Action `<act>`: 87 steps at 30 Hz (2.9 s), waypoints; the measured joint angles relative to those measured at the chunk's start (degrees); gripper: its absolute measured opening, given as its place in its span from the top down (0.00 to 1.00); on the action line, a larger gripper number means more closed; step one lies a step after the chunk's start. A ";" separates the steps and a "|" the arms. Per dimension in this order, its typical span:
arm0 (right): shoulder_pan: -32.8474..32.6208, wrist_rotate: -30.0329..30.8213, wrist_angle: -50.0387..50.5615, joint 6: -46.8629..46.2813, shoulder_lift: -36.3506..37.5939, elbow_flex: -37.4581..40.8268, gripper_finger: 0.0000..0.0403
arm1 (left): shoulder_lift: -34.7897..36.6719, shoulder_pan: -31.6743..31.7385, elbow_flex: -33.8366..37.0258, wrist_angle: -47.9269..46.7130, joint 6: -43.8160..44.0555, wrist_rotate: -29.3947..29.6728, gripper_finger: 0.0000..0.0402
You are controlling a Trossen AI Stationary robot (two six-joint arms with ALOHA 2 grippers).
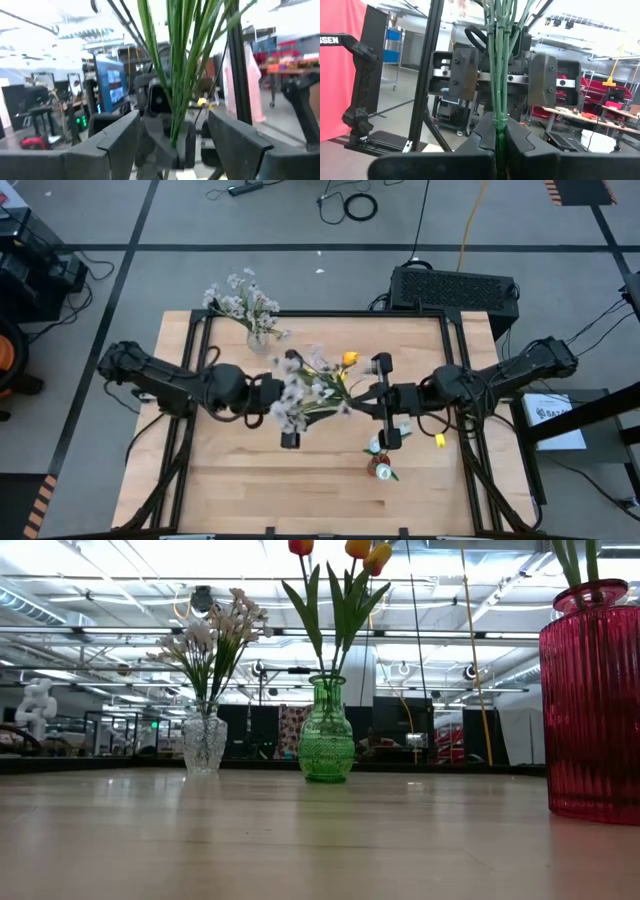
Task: Sort flowers into vase by color
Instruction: Put the white flowers into the transparent vase
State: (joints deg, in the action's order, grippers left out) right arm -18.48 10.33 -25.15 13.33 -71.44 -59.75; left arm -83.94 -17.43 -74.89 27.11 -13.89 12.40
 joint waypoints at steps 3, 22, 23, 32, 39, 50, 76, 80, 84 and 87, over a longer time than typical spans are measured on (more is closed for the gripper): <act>0.00 0.00 0.04 0.04 0.00 0.00 1.00 | -1.19 0.73 0.00 3.20 -0.02 -0.02 0.40; 0.52 0.15 1.11 1.02 0.02 0.00 1.00 | -5.42 2.68 -0.07 9.37 1.28 -7.65 0.18; 0.53 0.18 1.32 1.02 0.02 0.00 1.00 | -5.89 2.68 -0.07 11.22 1.21 -7.61 0.17; 0.52 0.15 1.87 1.00 0.02 0.00 1.00 | -6.43 3.45 -0.07 14.10 1.00 -7.37 0.23; 1.03 0.15 1.84 0.91 0.02 0.00 1.00 | -6.78 3.91 -0.11 14.12 0.67 -7.93 0.32; 1.03 0.13 2.11 0.91 0.02 0.00 1.00 | -6.85 3.95 -0.11 14.58 -0.50 -9.14 0.56; 1.03 0.20 3.73 -0.87 0.04 0.00 0.96 | -6.21 3.95 -0.11 11.28 -1.49 -9.40 0.97; 0.92 0.13 4.79 -2.12 0.24 0.00 0.80 | -5.06 3.95 -0.13 7.64 -1.53 -9.38 0.97; 0.32 0.26 5.16 -2.52 1.11 0.00 0.58 | -0.48 3.93 -0.11 1.22 -1.88 -9.27 0.97; -0.02 0.29 5.58 -3.19 2.01 0.00 0.44 | 4.12 3.91 -0.17 -6.32 -2.58 -8.77 0.97</act>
State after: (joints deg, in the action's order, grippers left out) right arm -18.50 10.62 -19.57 10.13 -69.43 -59.75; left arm -79.81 -13.52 -75.07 20.79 -16.47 3.63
